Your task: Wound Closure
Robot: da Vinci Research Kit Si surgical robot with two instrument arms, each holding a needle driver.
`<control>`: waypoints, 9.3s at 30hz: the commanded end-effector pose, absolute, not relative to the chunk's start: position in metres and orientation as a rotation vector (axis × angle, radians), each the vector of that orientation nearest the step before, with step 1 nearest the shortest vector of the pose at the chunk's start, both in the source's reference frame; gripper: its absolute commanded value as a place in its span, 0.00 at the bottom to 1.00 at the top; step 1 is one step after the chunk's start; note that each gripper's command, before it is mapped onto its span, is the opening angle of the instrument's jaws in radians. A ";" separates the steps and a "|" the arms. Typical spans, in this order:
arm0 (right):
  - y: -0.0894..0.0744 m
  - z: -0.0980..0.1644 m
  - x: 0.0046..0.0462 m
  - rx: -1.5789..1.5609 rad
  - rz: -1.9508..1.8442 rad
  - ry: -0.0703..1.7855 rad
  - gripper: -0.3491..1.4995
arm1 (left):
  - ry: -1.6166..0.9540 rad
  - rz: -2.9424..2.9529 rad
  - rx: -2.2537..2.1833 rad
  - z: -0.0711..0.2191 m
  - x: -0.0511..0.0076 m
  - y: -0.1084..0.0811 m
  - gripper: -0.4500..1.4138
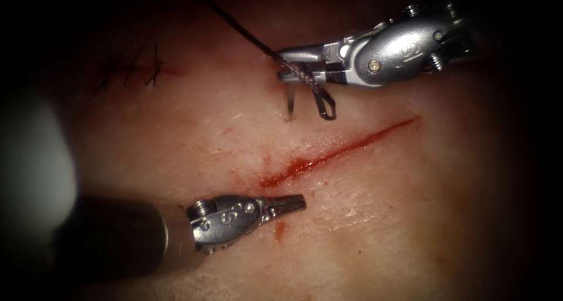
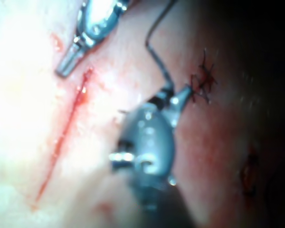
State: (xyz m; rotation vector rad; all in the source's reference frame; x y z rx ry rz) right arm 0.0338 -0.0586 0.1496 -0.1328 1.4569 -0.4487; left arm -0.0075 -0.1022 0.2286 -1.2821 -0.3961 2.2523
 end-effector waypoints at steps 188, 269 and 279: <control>-0.059 0.156 0.0368 0.563 0.369 1.222 0.86 | -0.481 2.263 -1.196 0.232 -0.0064 -0.105 0.11; -0.058 0.159 0.0285 0.678 0.704 1.056 0.87 | -0.045 2.535 -1.330 0.226 -0.0134 -0.103 0.67; -0.057 0.159 0.0285 0.669 0.705 1.059 0.87 | -0.005 2.567 -1.332 0.228 -0.0139 -0.101 0.64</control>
